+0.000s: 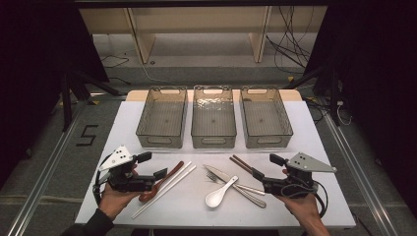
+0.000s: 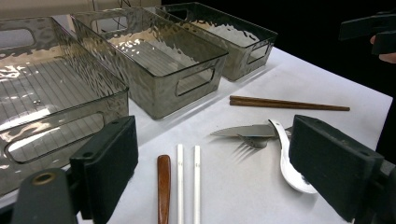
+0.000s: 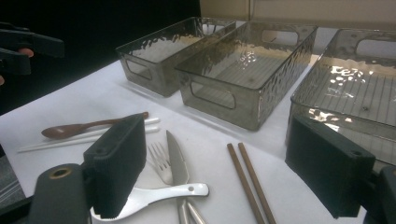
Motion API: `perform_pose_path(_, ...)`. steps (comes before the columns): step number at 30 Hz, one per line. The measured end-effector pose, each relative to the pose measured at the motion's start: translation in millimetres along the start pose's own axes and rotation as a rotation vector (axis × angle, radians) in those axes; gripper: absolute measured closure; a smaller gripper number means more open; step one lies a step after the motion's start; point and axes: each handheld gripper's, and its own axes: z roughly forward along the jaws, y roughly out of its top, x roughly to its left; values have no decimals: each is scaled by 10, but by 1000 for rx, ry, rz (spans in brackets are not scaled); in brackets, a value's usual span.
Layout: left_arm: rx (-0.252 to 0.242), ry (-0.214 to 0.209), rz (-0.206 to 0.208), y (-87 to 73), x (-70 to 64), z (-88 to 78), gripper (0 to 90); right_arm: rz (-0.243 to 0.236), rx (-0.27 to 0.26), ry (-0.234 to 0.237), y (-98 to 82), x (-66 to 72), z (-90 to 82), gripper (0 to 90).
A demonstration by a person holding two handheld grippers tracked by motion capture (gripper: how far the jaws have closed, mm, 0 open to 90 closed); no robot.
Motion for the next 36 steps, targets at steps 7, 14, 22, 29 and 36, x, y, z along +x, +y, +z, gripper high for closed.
perform_pose_path(7,5,0,-4,-2,5,11,152,-5,9,1,1,8,11,212)
perform_pose_path(14,23,5,-8,0,14,26,152,-2,20,-2,4,1,13,213)
perform_pose_path(22,33,1,3,3,8,35,152,-24,122,-18,25,-54,54,242)
perform_pose_path(29,34,-2,3,4,1,42,152,-97,333,-35,64,-201,188,286)
perform_pose_path(36,33,-3,1,6,0,47,151,-129,488,-73,91,-371,358,366)
